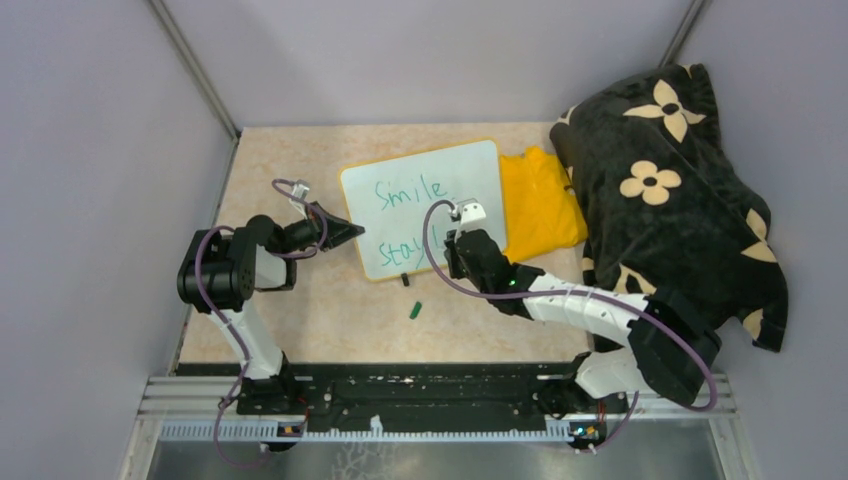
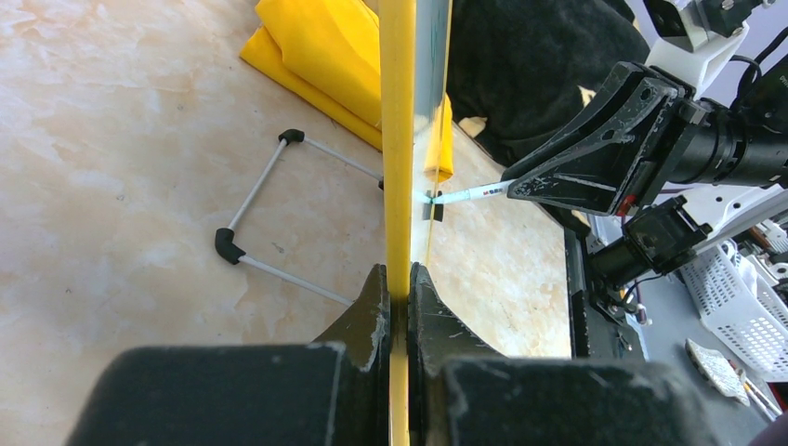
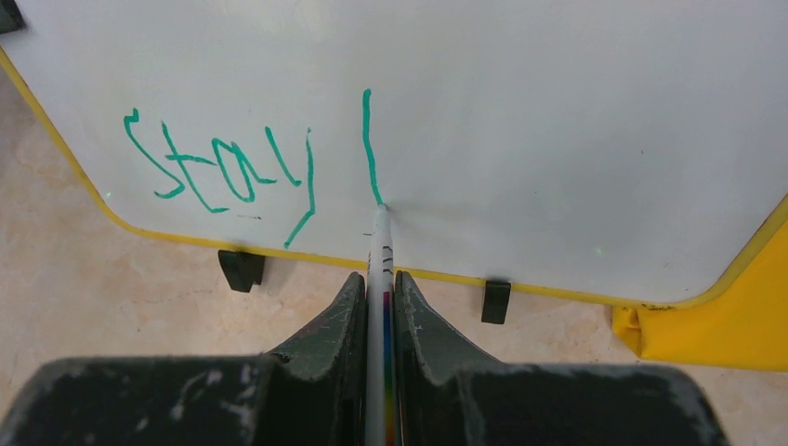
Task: Write a sentence on the whiteboard
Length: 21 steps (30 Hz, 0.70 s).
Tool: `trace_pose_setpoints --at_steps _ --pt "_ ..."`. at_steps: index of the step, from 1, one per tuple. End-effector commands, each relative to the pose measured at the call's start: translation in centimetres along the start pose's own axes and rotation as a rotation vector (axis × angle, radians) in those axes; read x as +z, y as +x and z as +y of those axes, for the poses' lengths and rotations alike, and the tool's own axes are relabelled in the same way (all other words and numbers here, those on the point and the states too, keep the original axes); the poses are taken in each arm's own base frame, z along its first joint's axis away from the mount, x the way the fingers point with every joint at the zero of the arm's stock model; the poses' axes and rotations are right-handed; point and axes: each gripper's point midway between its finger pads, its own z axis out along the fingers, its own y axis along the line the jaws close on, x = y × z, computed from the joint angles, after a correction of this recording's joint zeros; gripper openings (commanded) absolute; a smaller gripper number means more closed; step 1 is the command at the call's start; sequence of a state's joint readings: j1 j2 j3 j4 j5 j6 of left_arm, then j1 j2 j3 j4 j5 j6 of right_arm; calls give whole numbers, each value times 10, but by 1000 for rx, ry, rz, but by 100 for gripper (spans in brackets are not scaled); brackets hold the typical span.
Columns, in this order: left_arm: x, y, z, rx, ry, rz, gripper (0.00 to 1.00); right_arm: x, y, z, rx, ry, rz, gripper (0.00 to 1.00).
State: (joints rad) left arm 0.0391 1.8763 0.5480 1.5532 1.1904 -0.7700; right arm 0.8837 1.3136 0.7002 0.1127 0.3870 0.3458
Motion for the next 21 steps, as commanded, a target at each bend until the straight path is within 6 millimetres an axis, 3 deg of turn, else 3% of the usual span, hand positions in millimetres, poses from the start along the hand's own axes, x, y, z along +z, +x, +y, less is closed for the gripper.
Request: trace_pose_setpoints --at_steps 1,10,21 --pt "7 -1 -7 136 54 -3 0 -10 -26 8 42 -26 -73 0" --pt "7 -1 -7 135 55 -2 0 -22 -60 12 91 -43 -153 0" --pt "7 -1 -7 132 55 -1 0 -12 -75 11 109 -13 -169 0"
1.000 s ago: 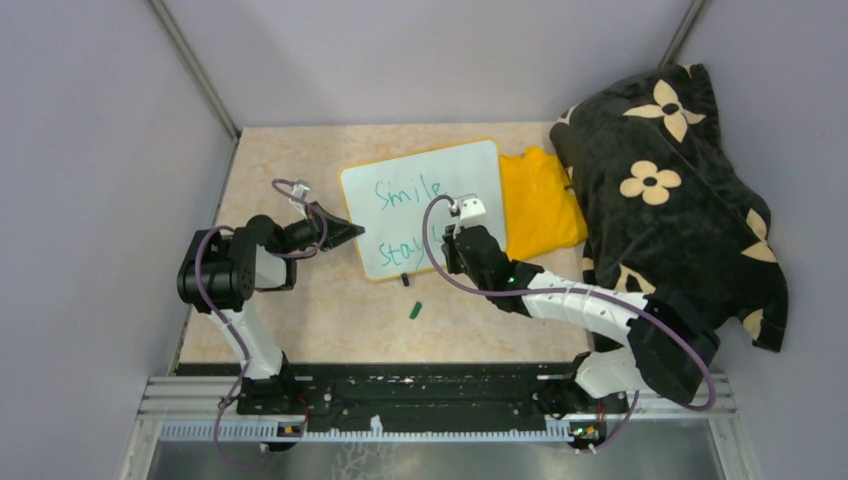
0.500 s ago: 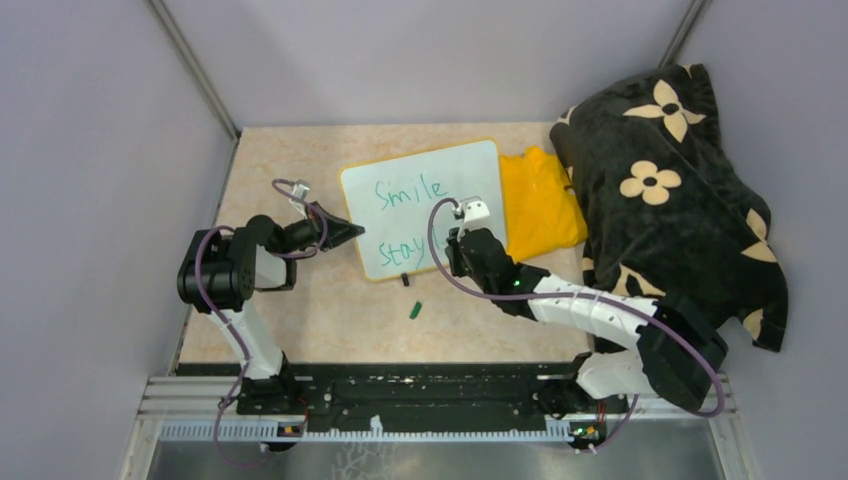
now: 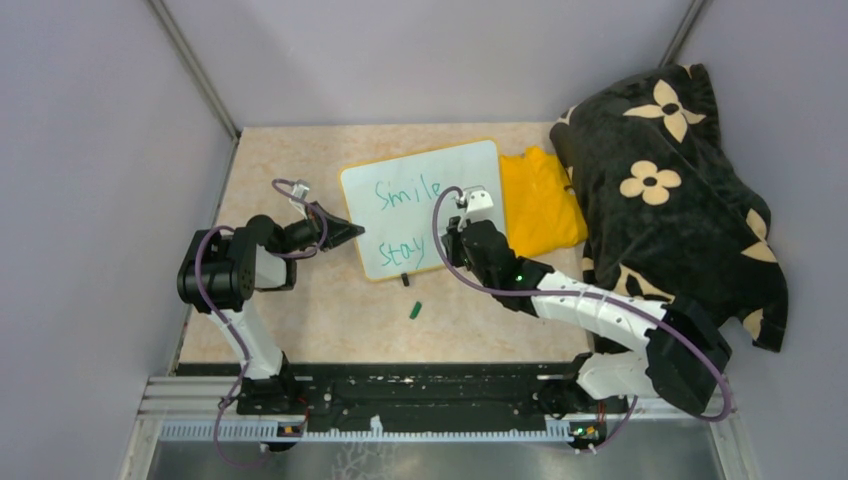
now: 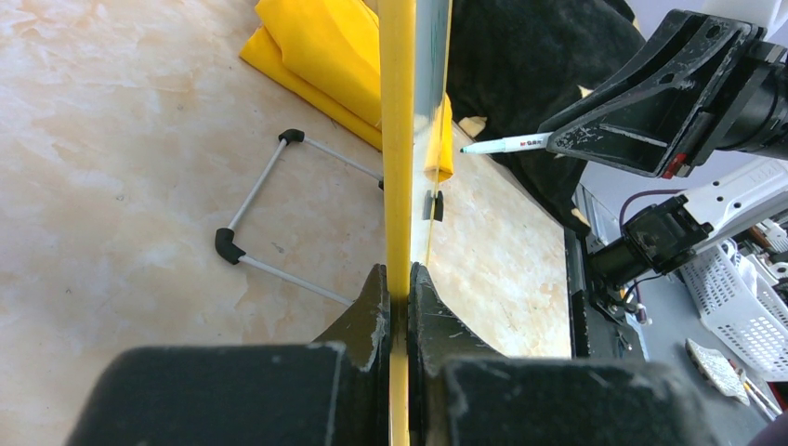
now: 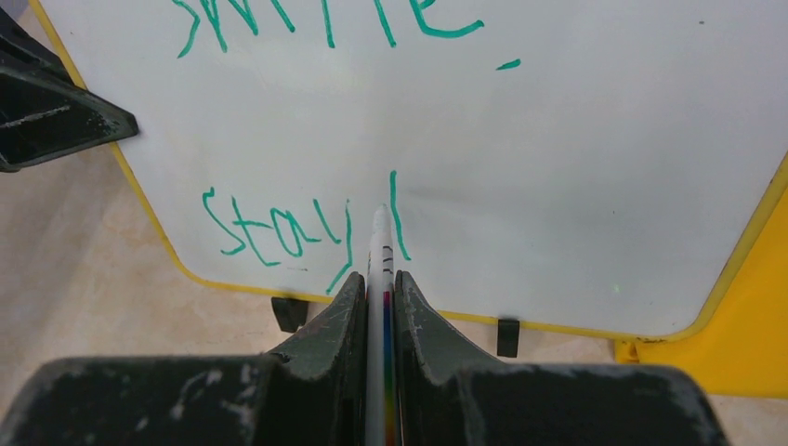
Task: Write a sentence on the whiteboard
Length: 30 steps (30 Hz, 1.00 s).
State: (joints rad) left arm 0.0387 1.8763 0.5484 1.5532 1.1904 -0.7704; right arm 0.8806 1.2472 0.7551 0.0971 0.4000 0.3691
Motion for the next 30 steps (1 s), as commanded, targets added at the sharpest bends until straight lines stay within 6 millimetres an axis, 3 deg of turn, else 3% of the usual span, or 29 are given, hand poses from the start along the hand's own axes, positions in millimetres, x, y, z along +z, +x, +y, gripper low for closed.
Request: trace_pose_setpoints --at_steps 1,11,30 --pt "7 -1 -6 132 54 -1 0 5 -30 6 43 9 -71 0" --pt "7 -1 -6 132 53 -1 0 10 -24 -5 49 45 -54 0" --pt "7 -1 -6 131 54 -2 0 22 -10 -2 32 37 -2 0"
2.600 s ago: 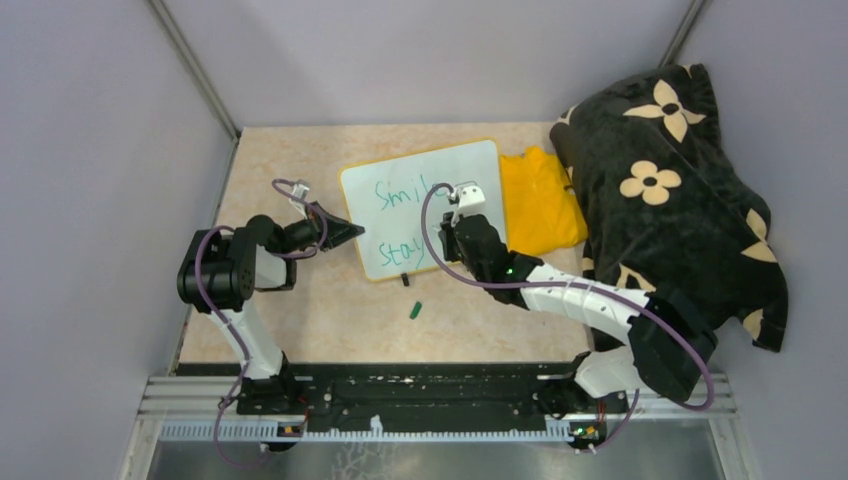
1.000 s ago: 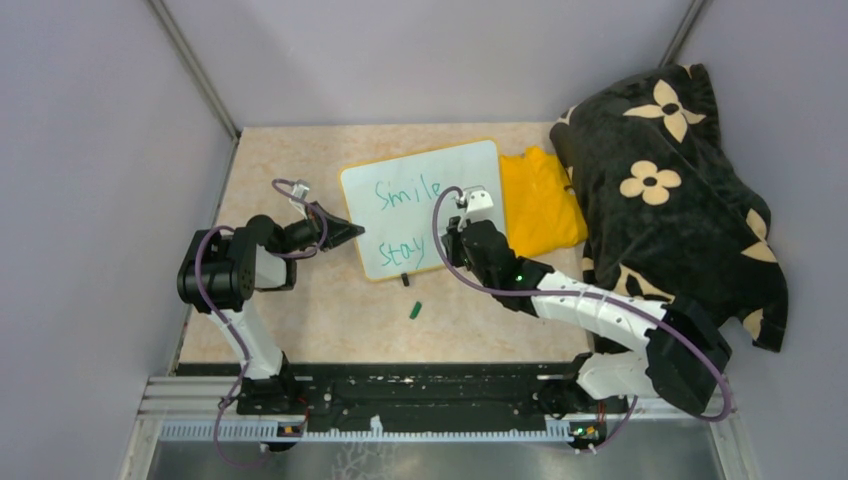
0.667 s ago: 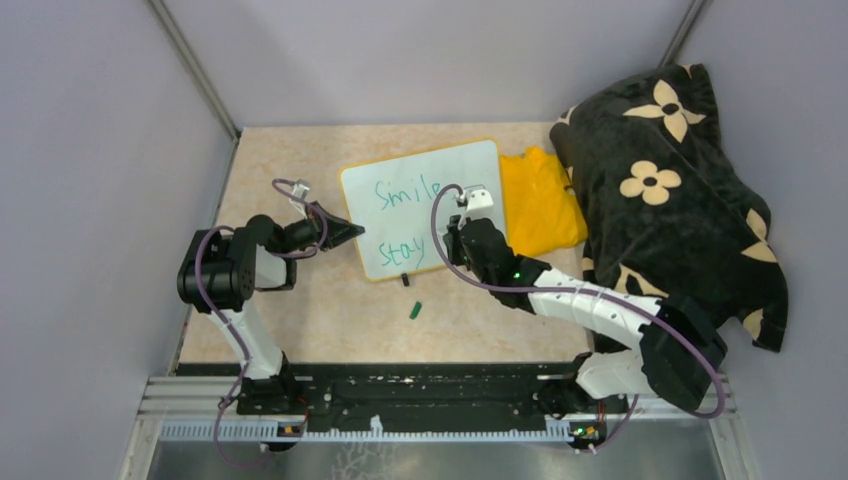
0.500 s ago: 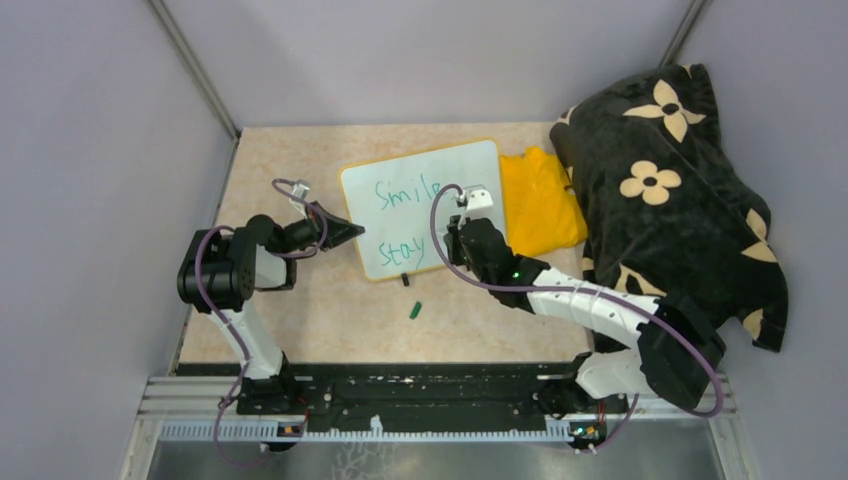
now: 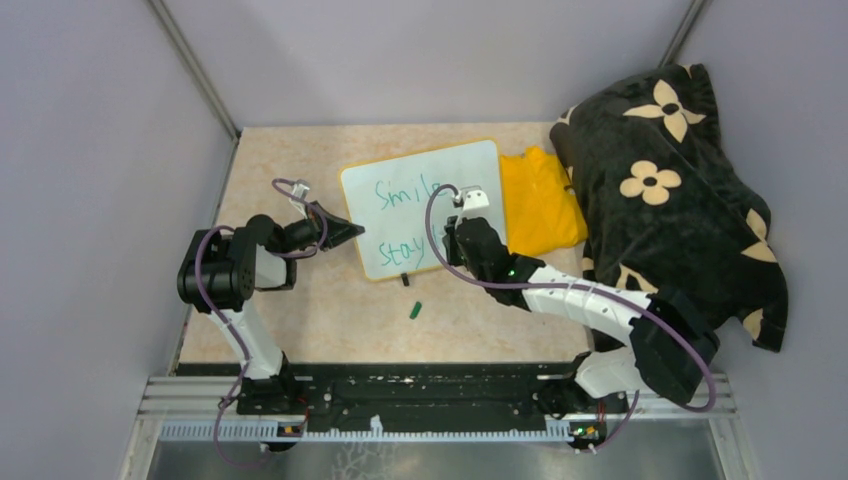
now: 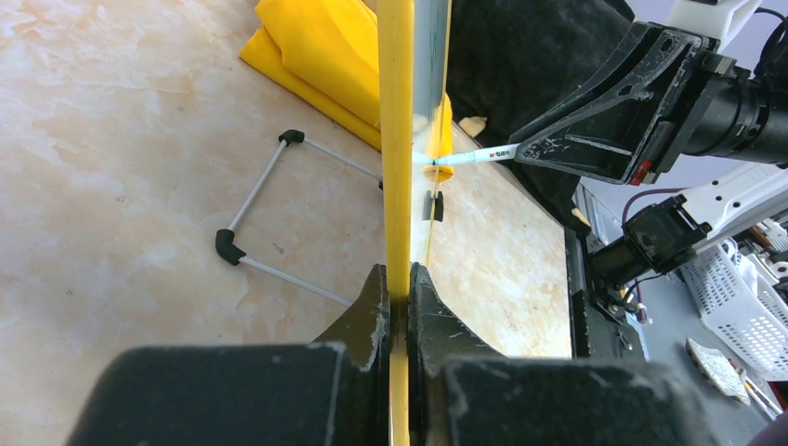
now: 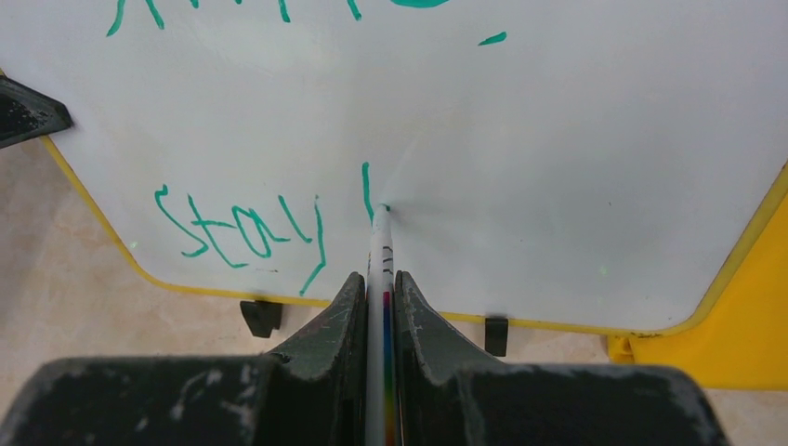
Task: Write a sentence on the whiteboard
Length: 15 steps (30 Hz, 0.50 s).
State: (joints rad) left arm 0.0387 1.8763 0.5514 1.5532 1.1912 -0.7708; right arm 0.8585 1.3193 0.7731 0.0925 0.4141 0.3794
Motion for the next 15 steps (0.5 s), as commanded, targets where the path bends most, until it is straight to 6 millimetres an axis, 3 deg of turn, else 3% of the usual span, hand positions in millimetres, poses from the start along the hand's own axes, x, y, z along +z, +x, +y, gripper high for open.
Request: trace_pose_setpoints --at_steps 1,8,15 --pt "6 -1 -6 128 51 -3 0 6 -23 10 38 -22 -40 0" --pt "6 0 -6 126 52 -2 0 7 -16 16 37 -55 -19 0" --pt "7 -1 -6 127 52 -3 0 4 -10 6 30 -18 -4 0"
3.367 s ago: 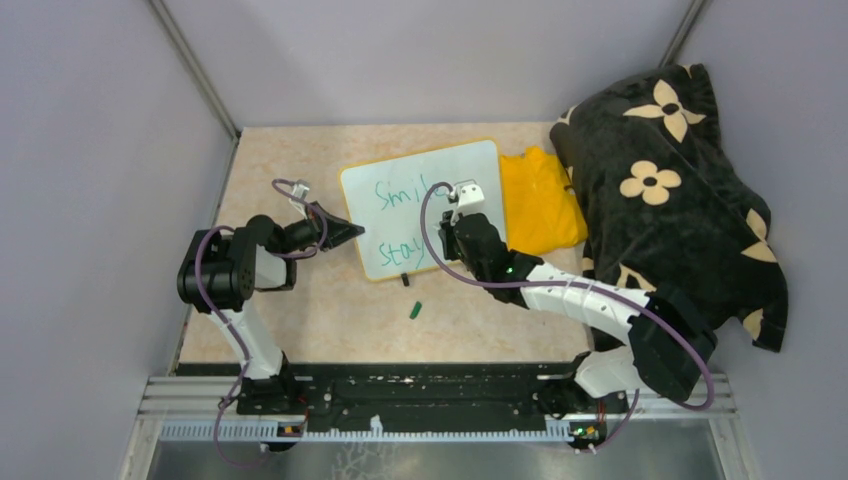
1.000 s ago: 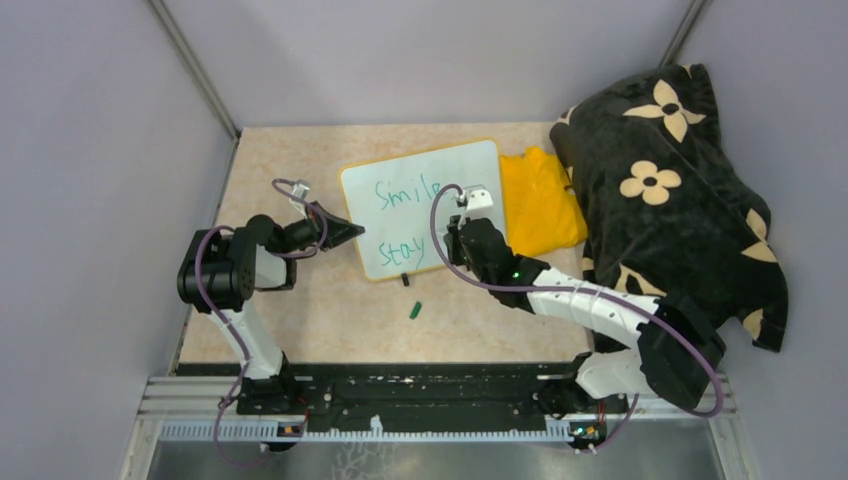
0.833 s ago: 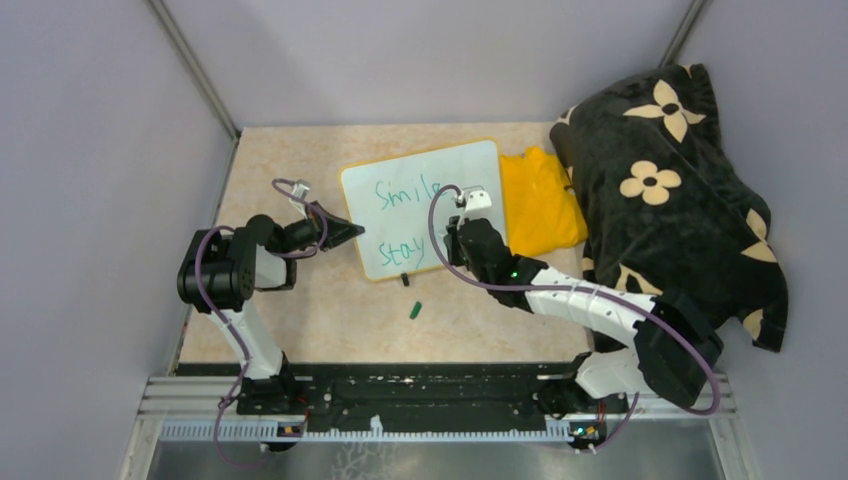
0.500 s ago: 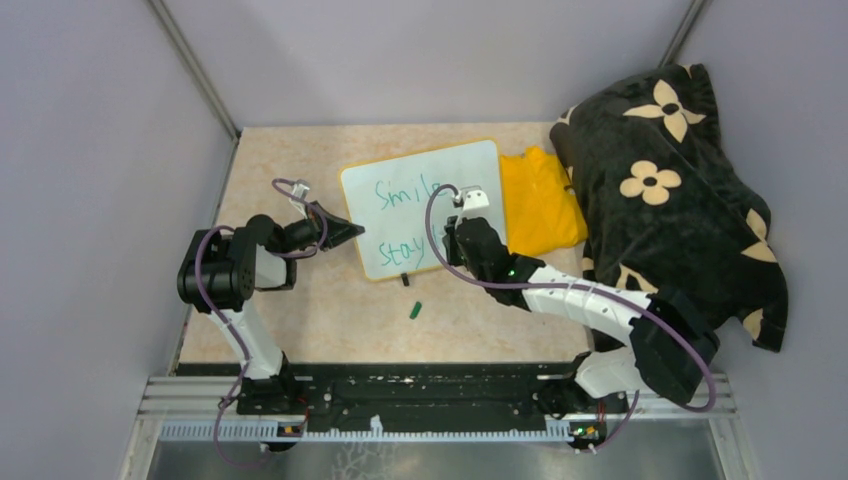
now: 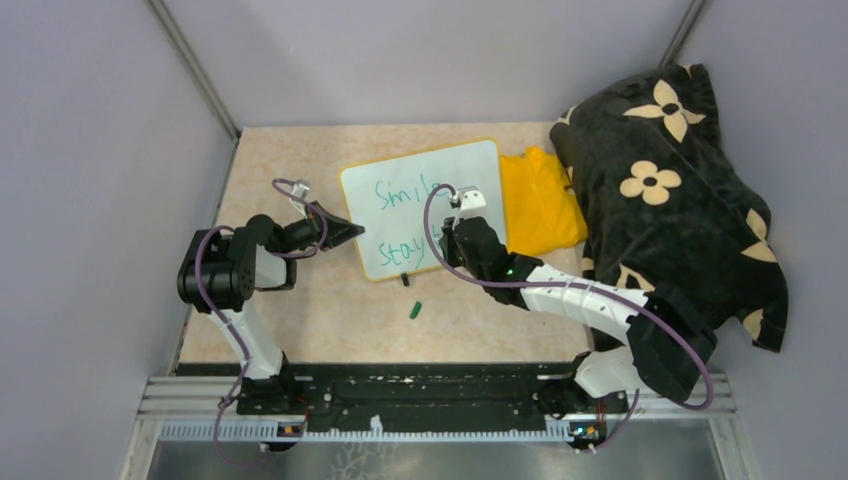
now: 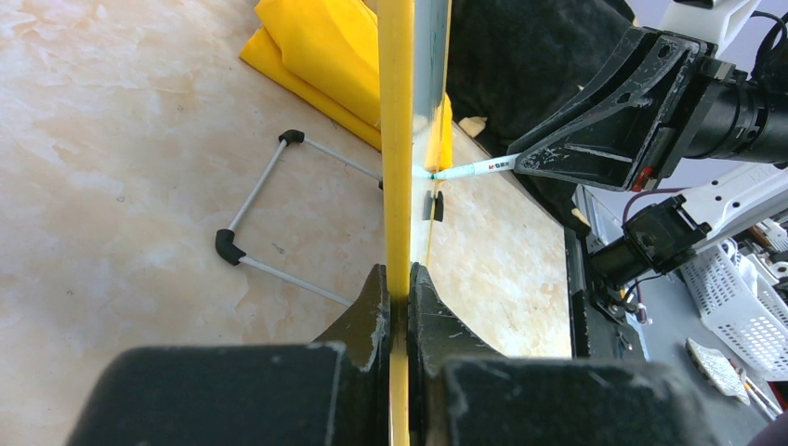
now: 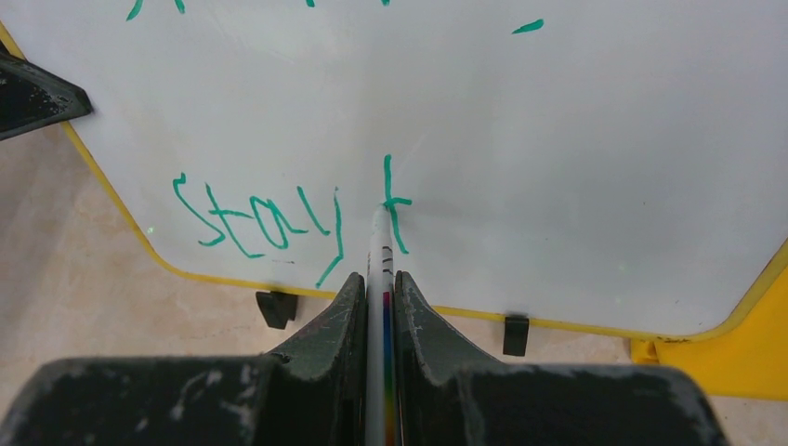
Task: Write a sentence on the whiteboard
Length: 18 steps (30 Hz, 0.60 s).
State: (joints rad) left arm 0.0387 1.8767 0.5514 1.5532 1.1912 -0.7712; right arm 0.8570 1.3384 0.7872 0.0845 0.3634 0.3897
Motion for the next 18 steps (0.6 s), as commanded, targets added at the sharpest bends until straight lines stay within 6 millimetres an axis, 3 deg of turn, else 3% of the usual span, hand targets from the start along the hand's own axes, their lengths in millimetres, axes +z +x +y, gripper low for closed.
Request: trace_pose_setpoints --at_steps 1,12,18 --pt "7 -1 -6 128 51 -3 0 1 -14 -6 24 34 -36 0" --pt "7 0 -6 126 51 -2 0 -8 -11 -33 45 102 -38 0" --pt "7 0 -6 125 52 0 0 -17 -22 -23 37 23 -84 0"
